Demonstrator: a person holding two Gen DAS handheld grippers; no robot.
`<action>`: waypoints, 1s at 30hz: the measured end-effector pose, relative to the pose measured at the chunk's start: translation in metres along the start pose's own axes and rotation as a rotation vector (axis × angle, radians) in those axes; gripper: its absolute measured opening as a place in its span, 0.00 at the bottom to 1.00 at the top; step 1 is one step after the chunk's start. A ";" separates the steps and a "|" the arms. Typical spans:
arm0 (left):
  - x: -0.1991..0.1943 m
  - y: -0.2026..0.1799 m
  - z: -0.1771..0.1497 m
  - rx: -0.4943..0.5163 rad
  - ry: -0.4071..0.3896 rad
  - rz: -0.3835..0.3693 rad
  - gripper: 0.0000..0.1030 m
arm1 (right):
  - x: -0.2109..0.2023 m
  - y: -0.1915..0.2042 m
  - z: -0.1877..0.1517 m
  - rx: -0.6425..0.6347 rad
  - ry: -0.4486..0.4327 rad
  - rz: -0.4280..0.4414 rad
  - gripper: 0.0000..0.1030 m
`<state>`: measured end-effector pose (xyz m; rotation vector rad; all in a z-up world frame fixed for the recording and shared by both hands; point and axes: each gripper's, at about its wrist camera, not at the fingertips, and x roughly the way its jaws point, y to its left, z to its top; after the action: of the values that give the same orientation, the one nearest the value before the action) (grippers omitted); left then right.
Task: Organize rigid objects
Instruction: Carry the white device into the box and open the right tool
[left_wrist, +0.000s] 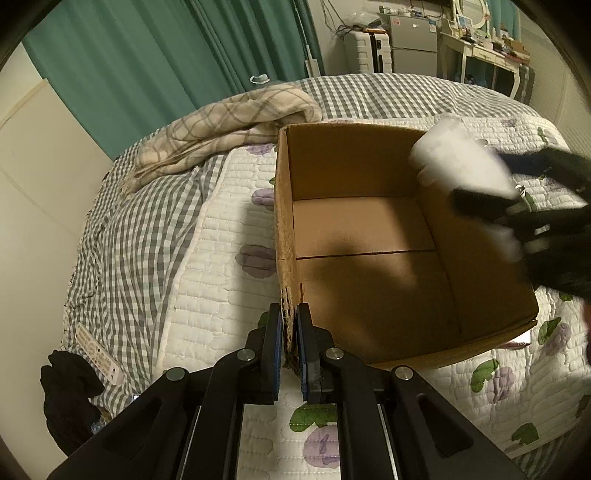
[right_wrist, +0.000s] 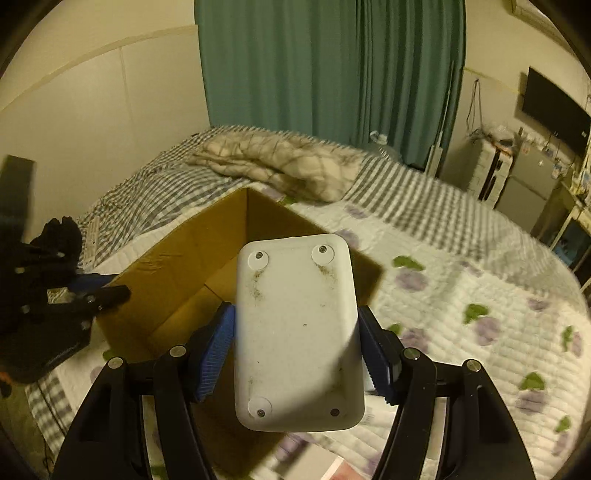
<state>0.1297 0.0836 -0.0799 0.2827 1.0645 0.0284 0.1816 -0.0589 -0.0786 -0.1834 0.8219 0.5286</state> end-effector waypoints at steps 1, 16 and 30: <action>0.000 0.000 0.000 0.001 0.000 -0.004 0.07 | 0.007 0.002 -0.002 0.005 0.012 0.005 0.63; 0.002 0.001 0.000 0.003 0.006 -0.012 0.07 | 0.040 0.013 -0.014 0.021 0.057 0.065 0.65; -0.002 -0.004 -0.001 0.013 0.007 -0.005 0.07 | -0.105 -0.052 0.003 0.019 -0.153 -0.145 0.92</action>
<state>0.1275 0.0797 -0.0797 0.2915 1.0731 0.0177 0.1512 -0.1421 -0.0016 -0.1815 0.6591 0.3935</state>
